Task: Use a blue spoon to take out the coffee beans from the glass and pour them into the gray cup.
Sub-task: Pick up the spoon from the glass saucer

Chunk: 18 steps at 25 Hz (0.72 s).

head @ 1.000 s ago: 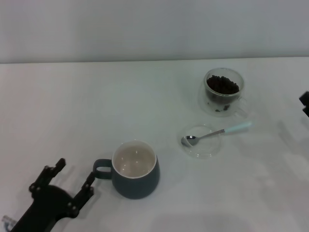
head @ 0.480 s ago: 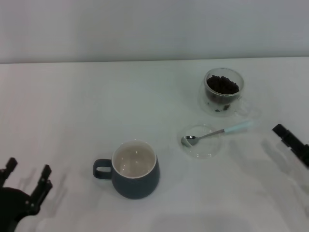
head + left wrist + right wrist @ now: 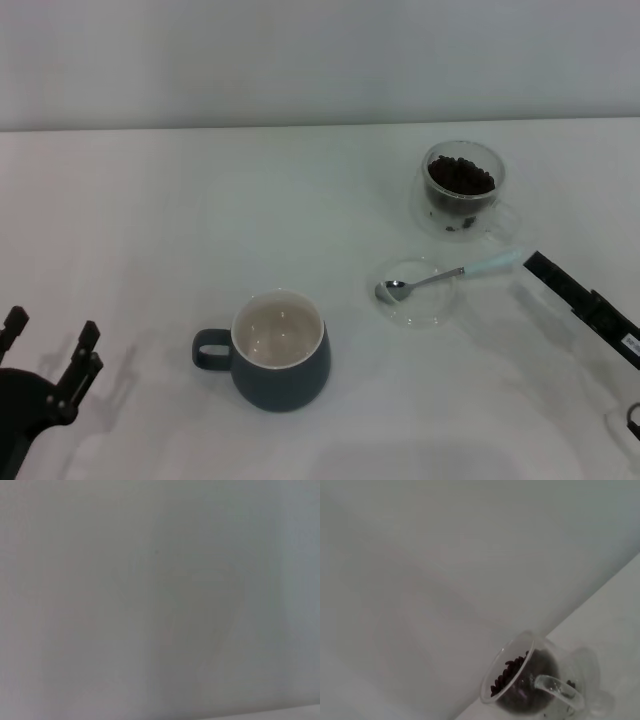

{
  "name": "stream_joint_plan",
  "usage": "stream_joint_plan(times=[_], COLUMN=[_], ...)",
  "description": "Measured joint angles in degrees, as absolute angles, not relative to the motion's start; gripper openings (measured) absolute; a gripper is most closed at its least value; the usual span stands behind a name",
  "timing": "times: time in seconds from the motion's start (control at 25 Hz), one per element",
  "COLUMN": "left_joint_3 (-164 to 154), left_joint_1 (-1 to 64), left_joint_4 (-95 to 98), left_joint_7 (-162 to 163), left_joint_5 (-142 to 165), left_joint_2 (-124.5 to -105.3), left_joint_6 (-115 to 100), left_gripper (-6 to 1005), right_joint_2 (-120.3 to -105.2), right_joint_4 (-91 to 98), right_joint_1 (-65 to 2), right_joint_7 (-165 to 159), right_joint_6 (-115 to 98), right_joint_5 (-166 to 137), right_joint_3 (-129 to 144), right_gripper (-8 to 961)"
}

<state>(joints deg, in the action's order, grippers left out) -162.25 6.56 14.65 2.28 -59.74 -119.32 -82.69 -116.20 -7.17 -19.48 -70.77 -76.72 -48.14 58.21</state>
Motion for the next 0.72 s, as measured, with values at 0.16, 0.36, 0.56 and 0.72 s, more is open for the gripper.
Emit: stream_joint_plan(times=[0.16,0.36,0.56,0.72], left_joint_3=[-162.25,-162.25,-162.25,-162.25], left_joint_1=[6.83,7.17,7.48,7.49], left_joint_4=[14.58,14.58,14.59,14.59], left_joint_7=[2.29,2.29,2.29,2.29], left_joint_5=[-60.72,-61.25,-61.35,-61.35], left_joint_2=[-119.28,-119.28,-119.34,-119.36], left_joint_6=[-82.66,-82.67,-82.67,-82.71], left_gripper=[785,785,784,783], right_joint_2=[-116.19,-116.19,-116.19,-116.19], right_joint_4=[-7.5,-8.3,-8.74,-9.27], right_joint_1=[-21.43,-23.57,-25.43,-27.06], right_joint_7=[-70.89,-71.03,-70.89,-70.86], right_joint_6=[-74.58,-73.23,-71.06,-68.98], right_joint_5=[-48.58,-48.64,-48.73,-49.96], right_joint_3=[58.0,57.92,57.91,57.23], right_gripper=[870,870,869,869])
